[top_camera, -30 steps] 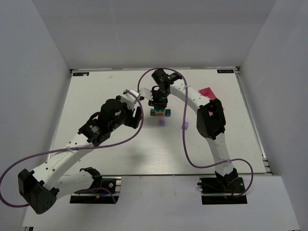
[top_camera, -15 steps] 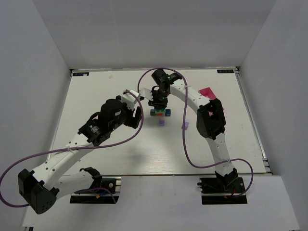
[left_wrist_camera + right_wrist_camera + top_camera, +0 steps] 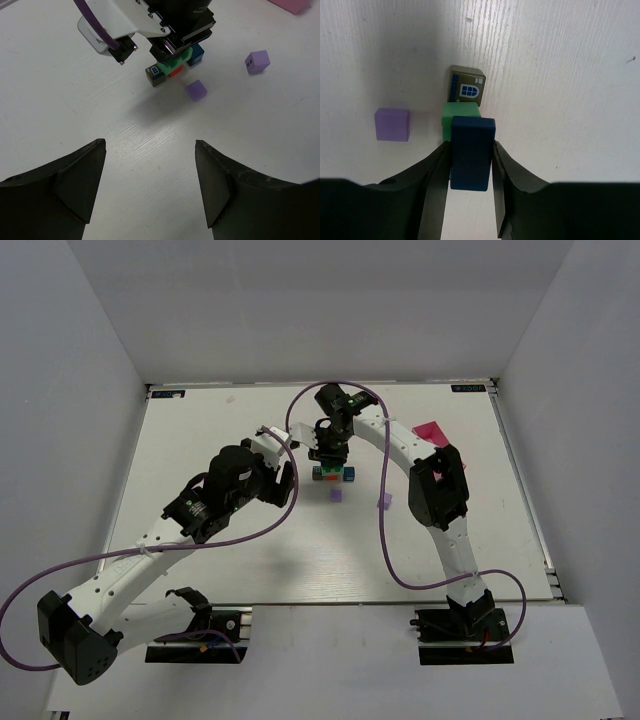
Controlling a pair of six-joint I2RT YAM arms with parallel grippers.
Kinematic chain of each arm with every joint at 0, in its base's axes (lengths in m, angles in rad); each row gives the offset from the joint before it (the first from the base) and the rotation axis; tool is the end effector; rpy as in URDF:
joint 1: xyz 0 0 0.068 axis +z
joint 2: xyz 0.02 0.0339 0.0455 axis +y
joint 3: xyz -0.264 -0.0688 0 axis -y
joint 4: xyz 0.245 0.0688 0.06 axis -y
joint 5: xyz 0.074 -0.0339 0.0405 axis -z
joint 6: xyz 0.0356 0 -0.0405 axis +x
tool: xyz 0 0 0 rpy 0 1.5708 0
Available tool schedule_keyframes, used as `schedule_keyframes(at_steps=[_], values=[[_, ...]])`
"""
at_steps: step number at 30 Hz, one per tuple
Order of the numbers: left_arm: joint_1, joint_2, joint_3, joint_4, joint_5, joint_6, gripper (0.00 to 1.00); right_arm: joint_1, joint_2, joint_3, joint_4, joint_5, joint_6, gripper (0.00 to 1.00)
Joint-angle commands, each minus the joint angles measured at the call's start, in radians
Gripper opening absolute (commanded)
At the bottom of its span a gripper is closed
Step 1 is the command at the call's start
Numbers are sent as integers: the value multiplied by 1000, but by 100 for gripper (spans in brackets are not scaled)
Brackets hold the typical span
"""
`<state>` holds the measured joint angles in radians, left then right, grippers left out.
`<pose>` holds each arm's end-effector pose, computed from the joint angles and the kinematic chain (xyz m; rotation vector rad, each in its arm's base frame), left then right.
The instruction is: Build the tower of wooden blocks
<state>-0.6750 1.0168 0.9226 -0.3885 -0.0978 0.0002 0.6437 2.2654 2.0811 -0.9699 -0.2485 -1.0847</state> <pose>0.1799 -0.1395 0.3239 0.6264 1.9689 -0.3182 0.3825 0.2979 0.2312 -2.0808 1.6834 0.2024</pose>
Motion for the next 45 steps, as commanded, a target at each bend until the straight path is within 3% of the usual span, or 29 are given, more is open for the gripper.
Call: schedule_keyframes(at_steps=[1,27,37,45], values=[[6,-29,-7,5,-14,3,82,14,-1,5,-10,0,-6,36],[6,-29,-7,5,-14,3,82,5,-7,4,-38,-5,2,20],[6,-29,-7,5,-23,3,82,5,-7,0,-47,-6,5,20],[6,-29,-7,5,-23,3,82,8,-7,0,-44,-5,5,30]])
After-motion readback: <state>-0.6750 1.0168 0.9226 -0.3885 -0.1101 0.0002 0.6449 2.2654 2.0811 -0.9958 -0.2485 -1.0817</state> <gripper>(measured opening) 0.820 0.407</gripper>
